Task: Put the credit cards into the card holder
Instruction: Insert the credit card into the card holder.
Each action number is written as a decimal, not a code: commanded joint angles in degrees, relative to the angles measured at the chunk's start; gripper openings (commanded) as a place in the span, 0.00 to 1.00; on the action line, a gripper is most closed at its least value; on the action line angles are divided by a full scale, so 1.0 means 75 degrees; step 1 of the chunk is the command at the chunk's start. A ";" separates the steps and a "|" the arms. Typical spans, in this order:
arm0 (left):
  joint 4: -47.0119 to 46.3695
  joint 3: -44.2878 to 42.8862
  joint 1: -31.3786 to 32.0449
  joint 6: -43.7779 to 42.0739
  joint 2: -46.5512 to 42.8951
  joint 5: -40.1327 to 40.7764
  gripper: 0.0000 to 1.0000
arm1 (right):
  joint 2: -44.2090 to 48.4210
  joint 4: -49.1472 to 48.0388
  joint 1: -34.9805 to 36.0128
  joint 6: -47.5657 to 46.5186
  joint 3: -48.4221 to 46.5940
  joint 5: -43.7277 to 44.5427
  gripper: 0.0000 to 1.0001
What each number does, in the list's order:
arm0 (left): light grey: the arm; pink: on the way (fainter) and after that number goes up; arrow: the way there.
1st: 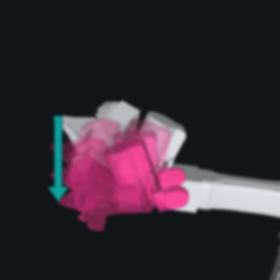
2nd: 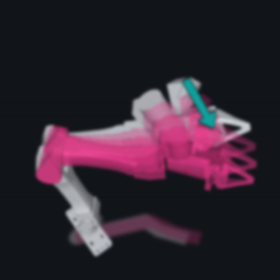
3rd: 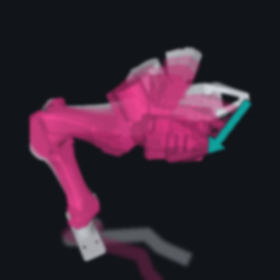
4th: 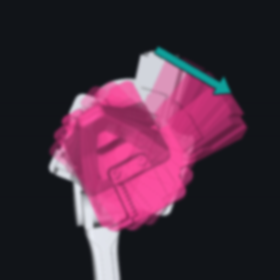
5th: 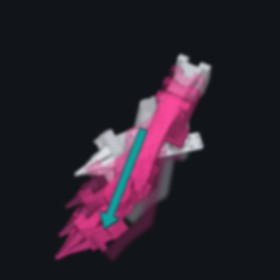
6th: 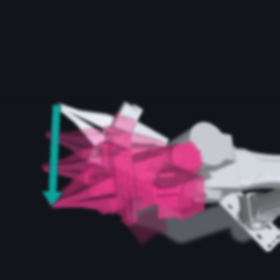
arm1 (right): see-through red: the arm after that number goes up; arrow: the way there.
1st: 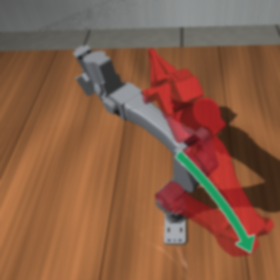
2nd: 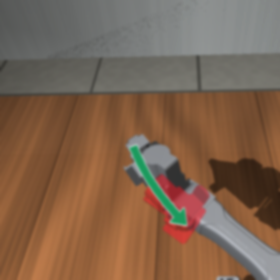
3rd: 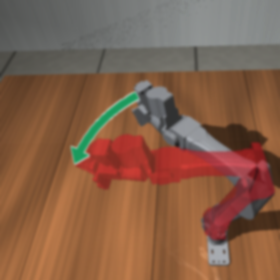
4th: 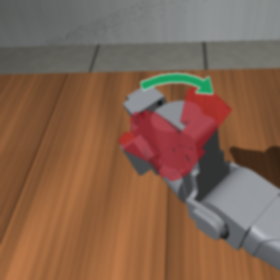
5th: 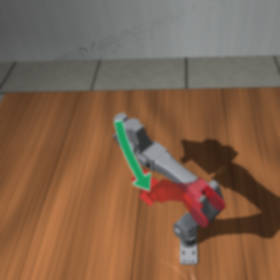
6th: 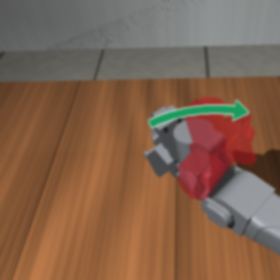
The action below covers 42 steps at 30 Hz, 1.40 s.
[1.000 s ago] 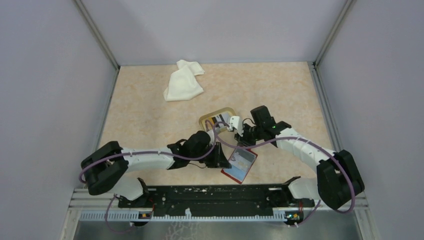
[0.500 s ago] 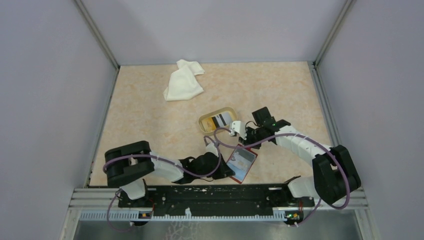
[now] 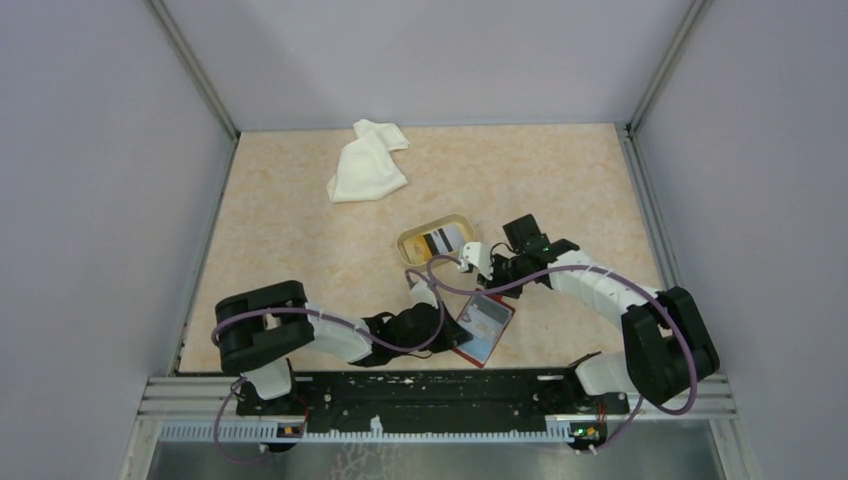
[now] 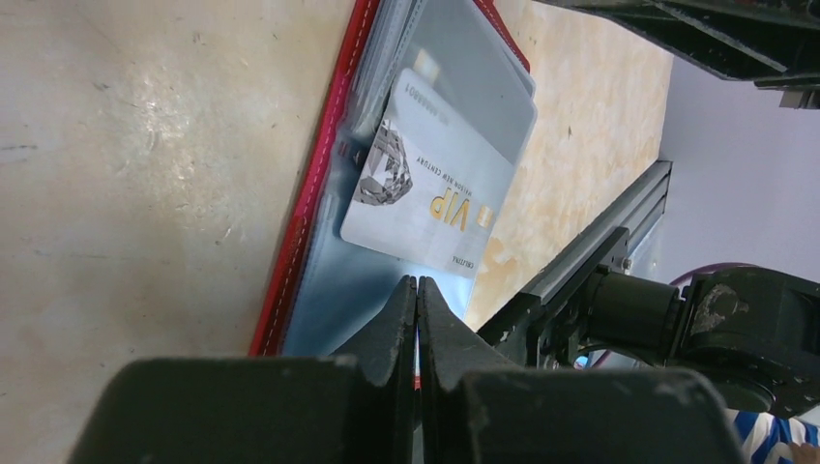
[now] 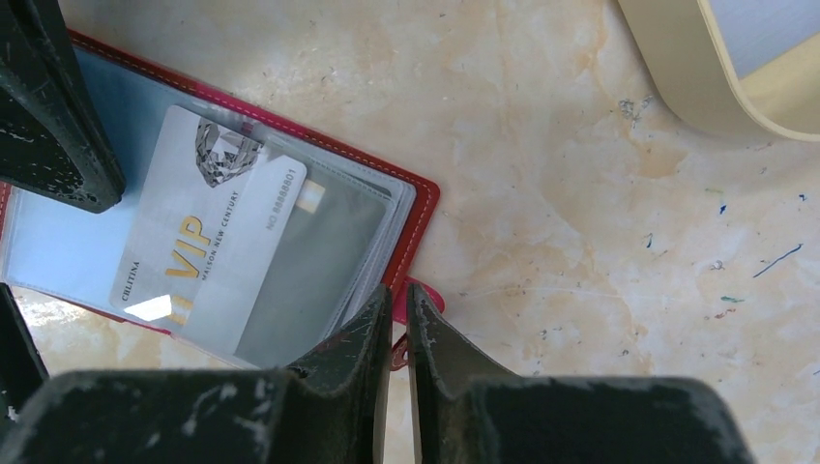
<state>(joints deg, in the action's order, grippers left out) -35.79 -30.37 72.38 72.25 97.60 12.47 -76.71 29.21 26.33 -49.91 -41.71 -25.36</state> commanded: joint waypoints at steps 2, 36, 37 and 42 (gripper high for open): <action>0.0096 -0.0305 -0.0044 -0.0159 0.0101 0.0261 0.06 | -0.0038 -0.0182 -0.0053 0.0028 -0.0158 -0.0173 0.11; 0.0802 -0.0417 -0.0399 -0.0350 0.0034 -0.0670 0.19 | -0.0132 -0.0152 -0.0054 0.0116 -0.0169 -0.0321 0.12; 0.0858 -0.0486 -0.0410 -0.0335 0.0080 -0.0642 0.20 | -0.0146 -0.0149 -0.0053 0.0116 -0.0169 -0.0321 0.12; 0.1117 -0.0740 -0.0490 -0.0359 0.0259 -0.0503 0.22 | -0.0151 -0.0148 -0.0053 0.0116 -0.0157 -0.0321 0.12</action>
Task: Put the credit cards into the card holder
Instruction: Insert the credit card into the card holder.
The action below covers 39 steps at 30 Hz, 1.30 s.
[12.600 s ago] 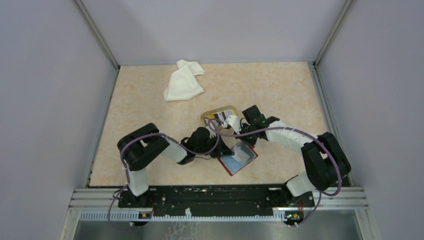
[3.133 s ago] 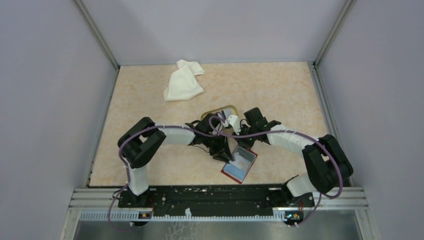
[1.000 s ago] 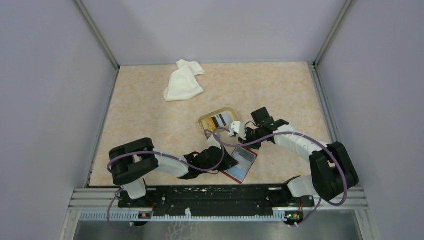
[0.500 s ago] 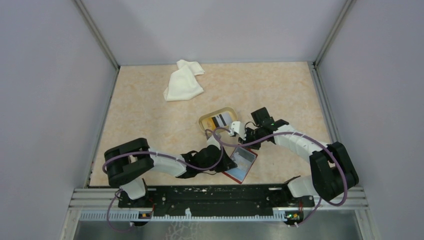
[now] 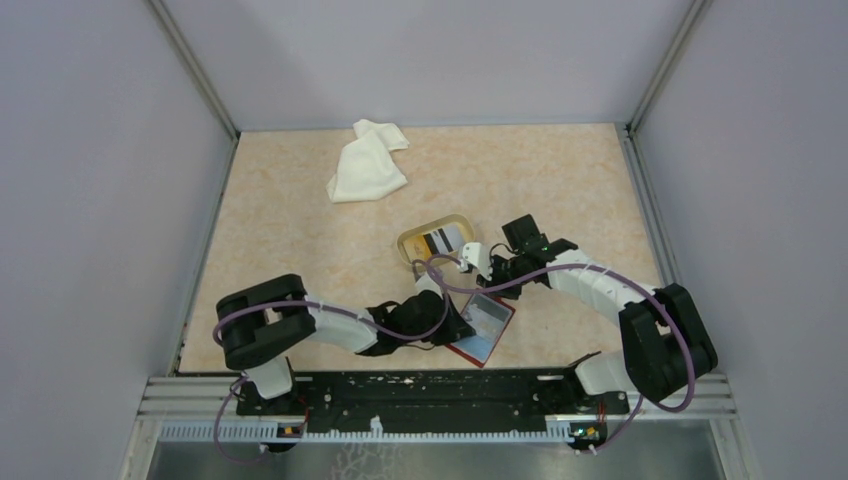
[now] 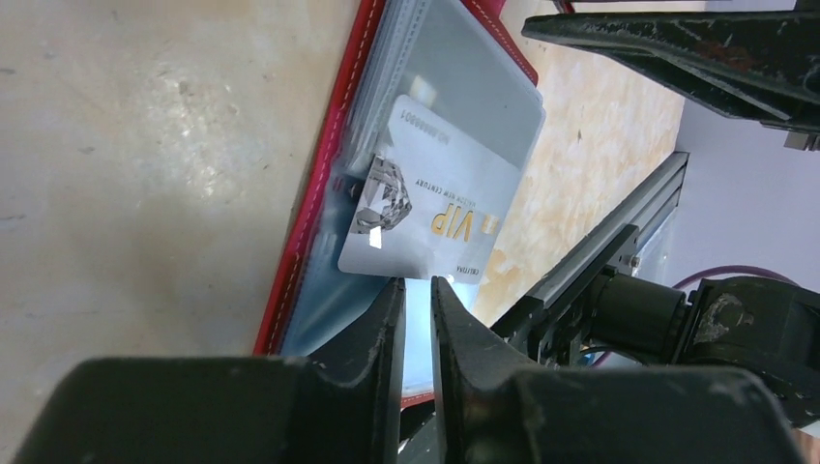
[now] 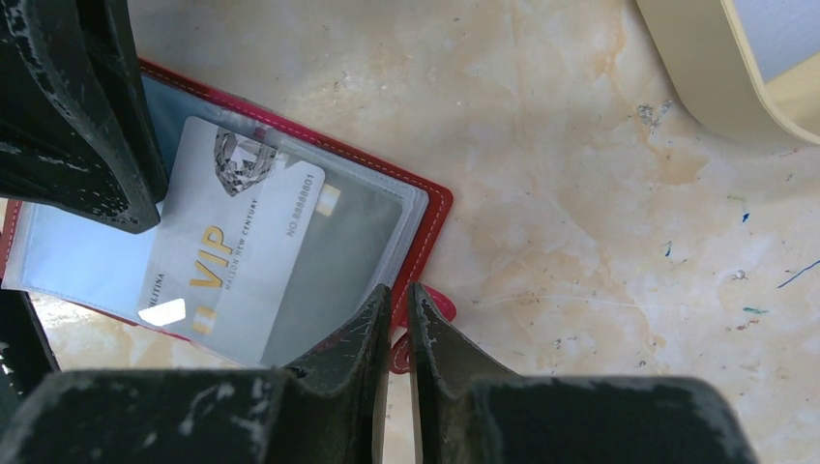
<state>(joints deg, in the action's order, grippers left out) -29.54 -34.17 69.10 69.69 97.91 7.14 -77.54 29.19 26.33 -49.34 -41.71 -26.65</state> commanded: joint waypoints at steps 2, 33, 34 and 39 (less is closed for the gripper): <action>0.0255 -0.0297 -0.0120 -0.0083 0.0254 0.0252 0.22 | -0.0051 -0.0140 -0.0053 0.0040 -0.0157 -0.0149 0.12; -0.2685 -0.0124 -0.0664 -0.1271 0.0477 -0.1238 0.24 | 0.0227 0.0598 -0.0698 -0.0224 -0.0606 -0.0847 0.17; -0.2904 0.0049 -0.0668 -0.1340 0.0369 -0.1295 0.24 | 0.0222 0.0731 -0.0698 -0.0364 -0.0648 -0.0986 0.17; -0.3243 0.0836 -0.0670 -0.1727 -0.0045 -0.1563 0.24 | 0.0528 0.2113 -0.0680 -0.2143 -0.0649 -0.2753 0.14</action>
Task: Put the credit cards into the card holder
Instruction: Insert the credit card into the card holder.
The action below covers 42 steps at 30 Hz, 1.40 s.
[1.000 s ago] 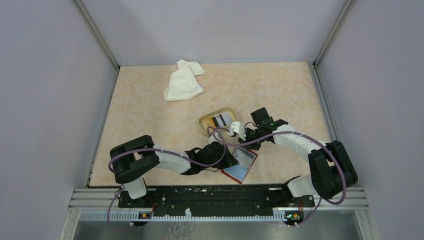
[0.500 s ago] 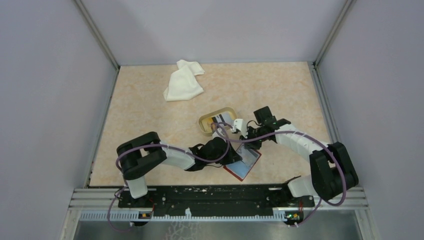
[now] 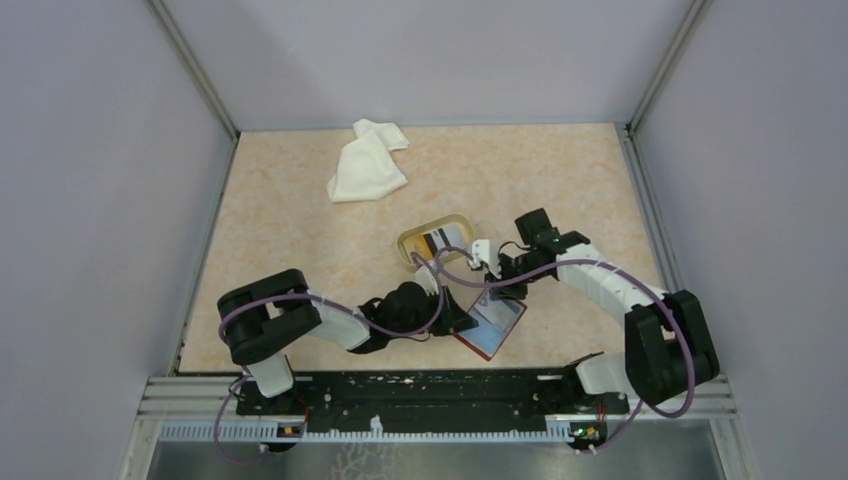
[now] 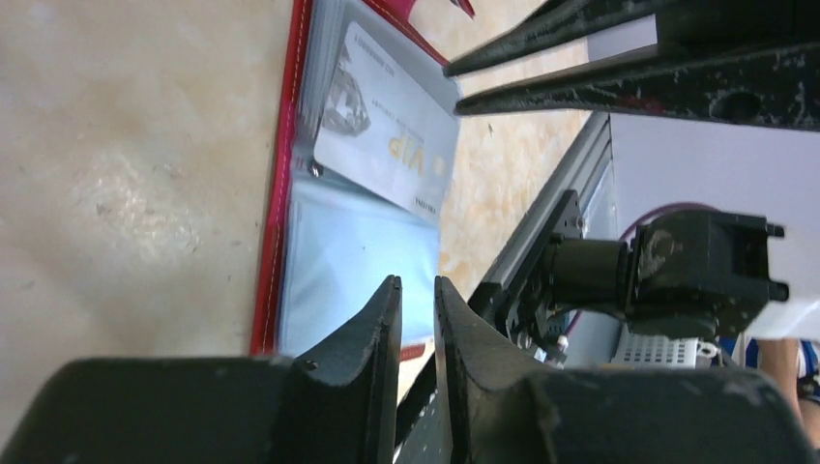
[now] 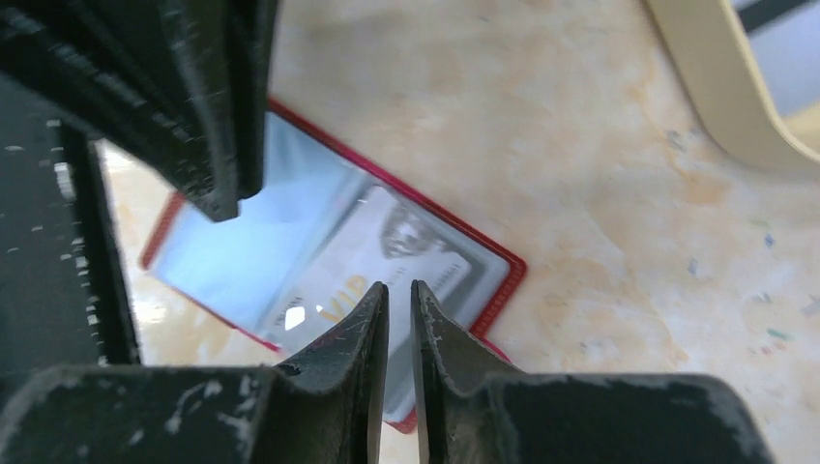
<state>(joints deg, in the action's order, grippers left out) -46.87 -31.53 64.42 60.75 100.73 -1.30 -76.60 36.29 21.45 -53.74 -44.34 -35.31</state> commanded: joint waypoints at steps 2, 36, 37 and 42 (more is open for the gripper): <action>-0.0954 0.0835 -0.0045 -0.0655 -0.0574 -0.0471 0.23 | 0.0536 0.1756 0.0026 -0.2728 -0.0135 -0.2188 0.11; -0.3102 0.1684 -0.0229 0.0127 0.1235 -0.0370 0.12 | -0.0202 0.0928 0.2046 -0.2670 0.0122 0.1660 0.04; -0.3102 0.1703 -0.0253 0.0105 0.1209 -0.0369 0.12 | -0.0193 0.0982 0.2046 -0.2663 0.0077 0.1526 0.04; -0.3144 0.1578 -0.0278 -0.0346 0.0863 -0.0537 0.19 | 0.0103 0.1667 0.1821 -0.2995 -0.0255 -0.0167 0.06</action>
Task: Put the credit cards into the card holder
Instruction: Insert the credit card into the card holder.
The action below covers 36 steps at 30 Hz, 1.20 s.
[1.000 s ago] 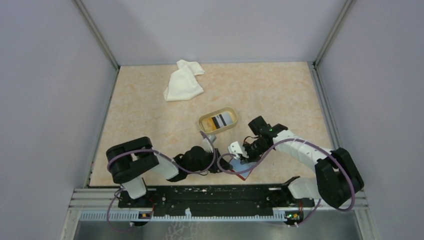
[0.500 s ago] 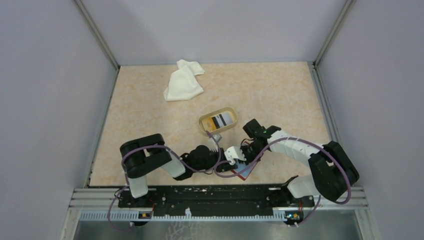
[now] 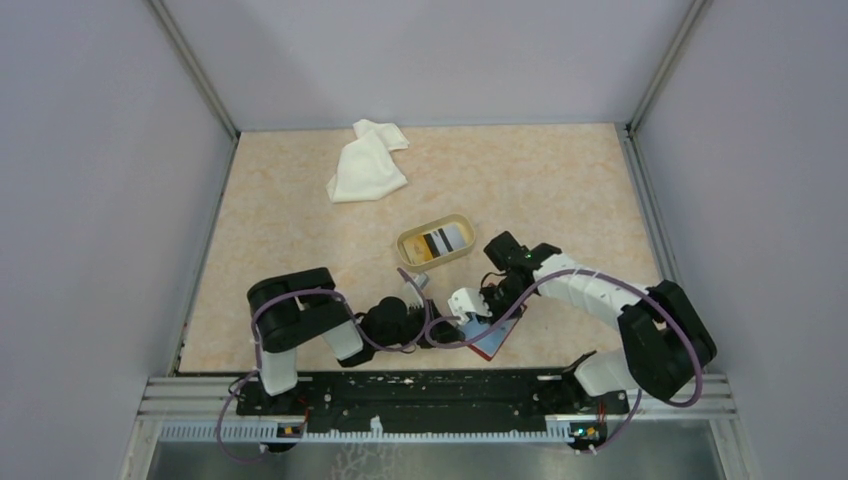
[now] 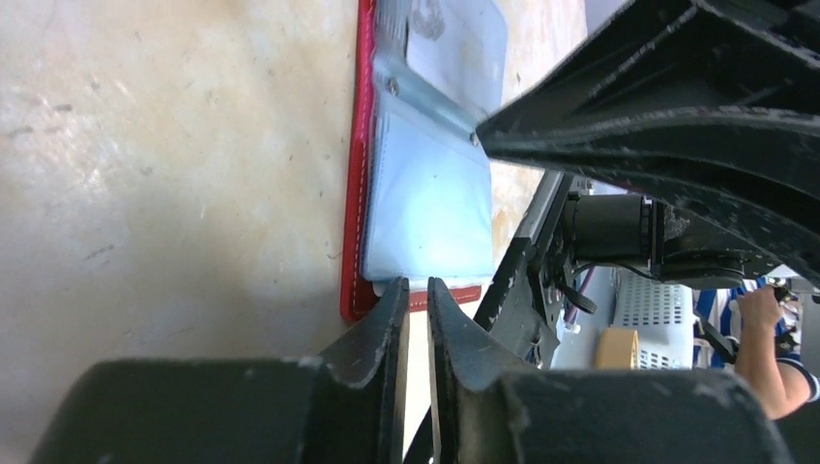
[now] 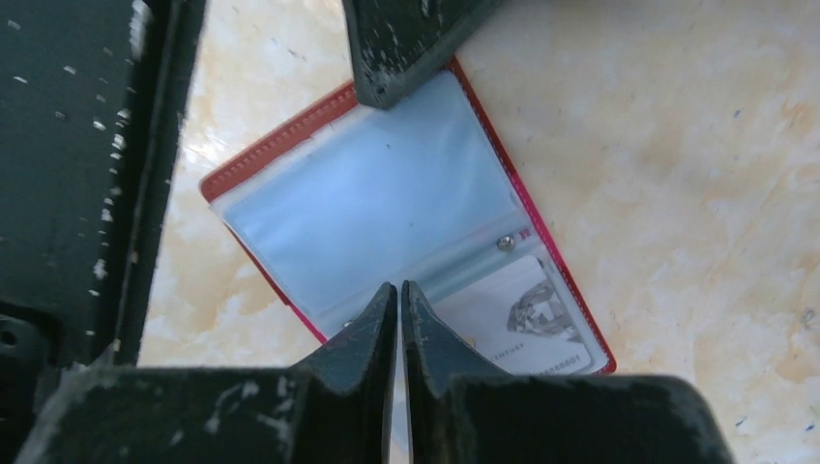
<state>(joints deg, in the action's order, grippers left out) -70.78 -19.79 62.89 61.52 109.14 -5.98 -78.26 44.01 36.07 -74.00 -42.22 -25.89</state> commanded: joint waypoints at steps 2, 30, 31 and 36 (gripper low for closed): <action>0.0242 -0.0144 -0.0076 -0.0755 -0.0588 -0.0051 0.21 | 0.0570 0.0878 -0.0323 -0.0429 -0.0683 -0.2155 0.07; 0.1977 0.2951 -0.0088 -0.0643 -0.6930 0.1475 0.98 | 0.2567 -0.1619 -0.2065 0.3219 -0.0164 0.0957 0.62; 0.2088 0.2808 -0.0081 -0.0513 -0.6797 0.1355 0.97 | 0.2541 -0.1563 -0.2122 0.3177 -0.0155 0.0972 0.62; 0.2107 0.2308 0.0042 0.0251 -0.5847 0.1256 0.85 | 0.2387 -0.1367 -0.2415 0.3033 0.0004 0.1144 0.60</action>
<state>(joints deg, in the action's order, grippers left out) -53.56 -0.60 62.52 57.12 60.97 5.26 -59.51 34.74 19.66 -50.57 -42.61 -20.49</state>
